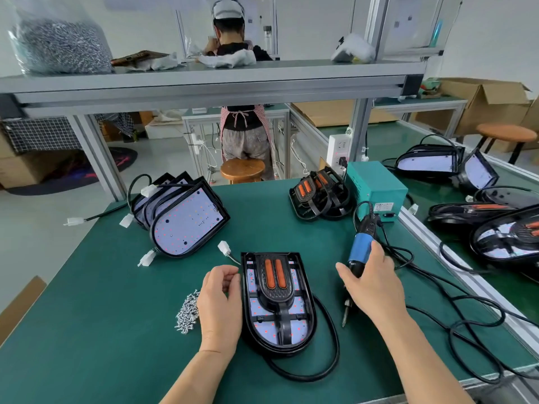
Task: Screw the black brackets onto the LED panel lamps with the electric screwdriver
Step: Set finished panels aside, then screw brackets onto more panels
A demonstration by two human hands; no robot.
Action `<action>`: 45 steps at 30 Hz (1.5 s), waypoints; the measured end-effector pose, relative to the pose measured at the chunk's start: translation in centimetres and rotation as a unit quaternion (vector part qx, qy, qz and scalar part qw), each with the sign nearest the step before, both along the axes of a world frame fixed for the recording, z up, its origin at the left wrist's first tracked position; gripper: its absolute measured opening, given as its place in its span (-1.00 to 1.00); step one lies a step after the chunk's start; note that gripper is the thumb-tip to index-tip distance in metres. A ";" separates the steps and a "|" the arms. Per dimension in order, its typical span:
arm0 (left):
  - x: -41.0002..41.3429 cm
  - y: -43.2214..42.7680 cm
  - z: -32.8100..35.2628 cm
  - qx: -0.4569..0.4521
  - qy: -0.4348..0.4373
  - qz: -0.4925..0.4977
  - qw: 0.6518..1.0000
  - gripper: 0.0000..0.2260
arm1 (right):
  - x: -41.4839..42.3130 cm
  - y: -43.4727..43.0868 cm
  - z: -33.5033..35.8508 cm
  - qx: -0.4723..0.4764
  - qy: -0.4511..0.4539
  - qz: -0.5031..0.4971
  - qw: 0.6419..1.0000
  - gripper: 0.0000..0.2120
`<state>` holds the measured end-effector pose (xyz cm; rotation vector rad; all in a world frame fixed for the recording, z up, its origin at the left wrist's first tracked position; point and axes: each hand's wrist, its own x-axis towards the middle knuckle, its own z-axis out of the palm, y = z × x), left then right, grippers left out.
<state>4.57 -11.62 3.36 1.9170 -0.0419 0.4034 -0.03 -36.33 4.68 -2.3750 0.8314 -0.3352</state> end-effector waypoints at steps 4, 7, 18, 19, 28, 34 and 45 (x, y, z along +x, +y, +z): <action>0.0 0.0 0.1 0.006 0.012 0.003 1.000 -0.83 | 1.0 -0.2 0.6 -0.012 0.044 -0.023 0.999 -0.11; 0.0 0.0 0.1 0.005 0.020 0.006 1.000 -0.83 | 0.9 -0.1 0.3 0.043 0.010 -0.057 0.997 -0.17; -0.4 0.2 0.6 -0.067 0.026 0.021 0.997 -0.81 | -0.4 -1.0 1.9 0.585 -0.253 -0.013 0.771 -0.86; -0.5 0.3 0.8 -0.074 0.024 0.026 0.997 -0.79 | -0.6 -0.7 2.2 0.596 -0.268 -0.001 0.757 -0.83; -1.1 -0.4 4.4 -0.089 0.012 -0.031 0.995 -0.79 | 0.1 2.0 6.0 0.727 -0.363 0.086 0.576 -0.64; -2.1 -1.5 5.6 -0.082 0.072 -0.153 0.982 -0.75 | 1.3 3.5 7.9 0.719 -0.382 0.088 0.573 -0.65; -3.9 -2.7 6.1 -0.219 0.128 -0.205 0.945 -0.80 | 2.1 4.9 10.8 0.651 -0.476 -0.107 0.581 -0.77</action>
